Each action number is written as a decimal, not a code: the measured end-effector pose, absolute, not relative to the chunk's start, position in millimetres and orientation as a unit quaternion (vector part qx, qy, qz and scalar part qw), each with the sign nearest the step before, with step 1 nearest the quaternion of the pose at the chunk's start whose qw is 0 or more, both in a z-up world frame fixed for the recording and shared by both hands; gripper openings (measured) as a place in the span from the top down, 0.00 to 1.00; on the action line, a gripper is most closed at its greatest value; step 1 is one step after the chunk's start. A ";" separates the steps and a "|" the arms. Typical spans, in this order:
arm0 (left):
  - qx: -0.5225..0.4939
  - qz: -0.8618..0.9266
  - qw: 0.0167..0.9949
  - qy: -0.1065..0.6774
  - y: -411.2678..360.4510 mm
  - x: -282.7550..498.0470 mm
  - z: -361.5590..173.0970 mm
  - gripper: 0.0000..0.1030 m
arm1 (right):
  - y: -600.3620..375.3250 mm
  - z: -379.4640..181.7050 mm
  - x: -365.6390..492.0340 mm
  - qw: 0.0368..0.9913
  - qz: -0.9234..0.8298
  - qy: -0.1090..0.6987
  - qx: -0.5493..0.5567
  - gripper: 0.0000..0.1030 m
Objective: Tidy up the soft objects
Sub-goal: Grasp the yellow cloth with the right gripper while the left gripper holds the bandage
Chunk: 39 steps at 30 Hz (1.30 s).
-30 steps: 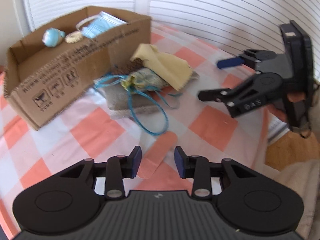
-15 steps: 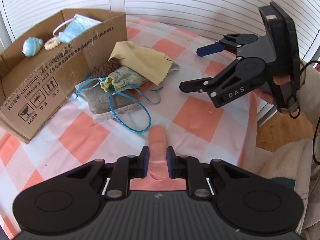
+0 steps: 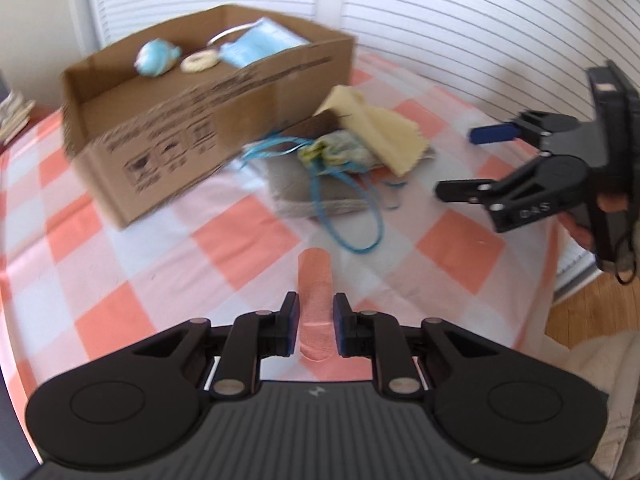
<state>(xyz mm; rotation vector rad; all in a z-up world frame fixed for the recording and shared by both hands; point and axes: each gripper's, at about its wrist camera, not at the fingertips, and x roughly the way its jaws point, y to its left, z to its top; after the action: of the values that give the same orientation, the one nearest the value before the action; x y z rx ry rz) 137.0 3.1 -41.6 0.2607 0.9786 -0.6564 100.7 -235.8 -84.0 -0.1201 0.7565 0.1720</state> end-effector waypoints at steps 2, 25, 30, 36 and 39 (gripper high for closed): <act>0.107 -0.301 0.830 0.458 7.2 136.1 -43.9 0.82 | -235.4 -83.7 101.8 0.923 0.086 0.370 -0.060 0.00; 0.082 -0.253 0.864 0.428 1.8 121.2 -47.5 0.80 | -236.0 -61.1 115.4 0.931 0.131 0.339 -0.028 0.02; 0.082 -0.254 0.864 0.427 1.7 120.8 -47.7 0.80 | -228.1 -51.0 131.2 0.931 0.158 0.328 -0.023 0.14; 0.081 -0.258 0.862 0.428 1.5 121.2 -47.4 0.80 | -216.4 -57.1 152.8 0.925 0.170 0.338 -0.032 0.17; 0.077 -0.260 0.862 0.429 2.3 121.5 -47.3 0.80 | -215.1 -60.1 157.6 0.919 0.179 0.349 -0.025 0.23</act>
<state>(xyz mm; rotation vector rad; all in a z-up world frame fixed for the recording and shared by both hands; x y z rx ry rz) 121.5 2.3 -47.3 0.1612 0.8989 -0.5444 157.6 -215.1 -60.1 -0.0516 0.7172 0.3688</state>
